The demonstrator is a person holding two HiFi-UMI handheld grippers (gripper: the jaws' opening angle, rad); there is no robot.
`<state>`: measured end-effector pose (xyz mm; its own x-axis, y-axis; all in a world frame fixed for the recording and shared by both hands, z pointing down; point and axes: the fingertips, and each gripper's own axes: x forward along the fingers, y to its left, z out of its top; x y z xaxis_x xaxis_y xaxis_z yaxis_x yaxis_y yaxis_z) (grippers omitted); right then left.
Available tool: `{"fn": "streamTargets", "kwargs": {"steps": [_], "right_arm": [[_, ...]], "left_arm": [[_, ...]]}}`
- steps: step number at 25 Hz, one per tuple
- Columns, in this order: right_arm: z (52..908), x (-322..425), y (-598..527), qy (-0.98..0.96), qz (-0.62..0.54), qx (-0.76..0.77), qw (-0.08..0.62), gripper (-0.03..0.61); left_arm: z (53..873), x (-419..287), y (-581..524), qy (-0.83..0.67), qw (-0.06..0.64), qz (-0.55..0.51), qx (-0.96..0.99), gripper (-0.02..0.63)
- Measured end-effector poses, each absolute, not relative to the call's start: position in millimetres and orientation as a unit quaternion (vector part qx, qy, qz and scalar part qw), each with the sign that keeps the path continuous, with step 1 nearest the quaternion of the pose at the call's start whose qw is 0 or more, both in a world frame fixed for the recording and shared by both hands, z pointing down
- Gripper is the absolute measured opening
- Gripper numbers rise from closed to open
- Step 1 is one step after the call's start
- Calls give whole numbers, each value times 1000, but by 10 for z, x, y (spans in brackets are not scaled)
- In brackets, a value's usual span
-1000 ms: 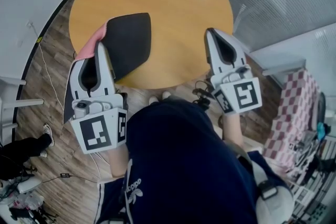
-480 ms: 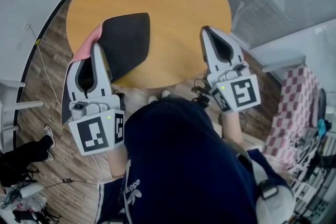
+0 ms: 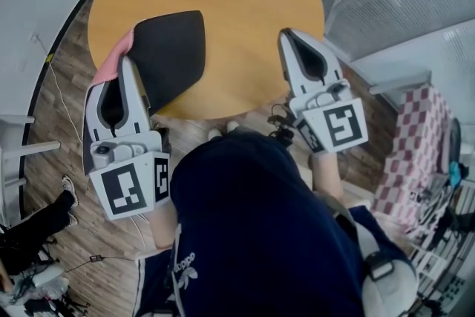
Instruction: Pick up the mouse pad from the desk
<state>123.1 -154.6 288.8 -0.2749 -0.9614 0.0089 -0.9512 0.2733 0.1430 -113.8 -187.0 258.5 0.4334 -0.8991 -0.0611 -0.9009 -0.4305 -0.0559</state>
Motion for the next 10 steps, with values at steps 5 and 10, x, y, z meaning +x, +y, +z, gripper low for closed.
{"fn": "streamTargets", "kwargs": {"steps": [5, 10], "right_arm": [[2897, 1226, -1539, -797, -54, 600, 48, 3], [2887, 1225, -1544, -797, -57, 599, 49, 3]], "left_arm": [[2591, -1137, -1863, 532, 39, 10, -846, 18], [2583, -1142, -1870, 532, 38, 12, -846, 18]]}}
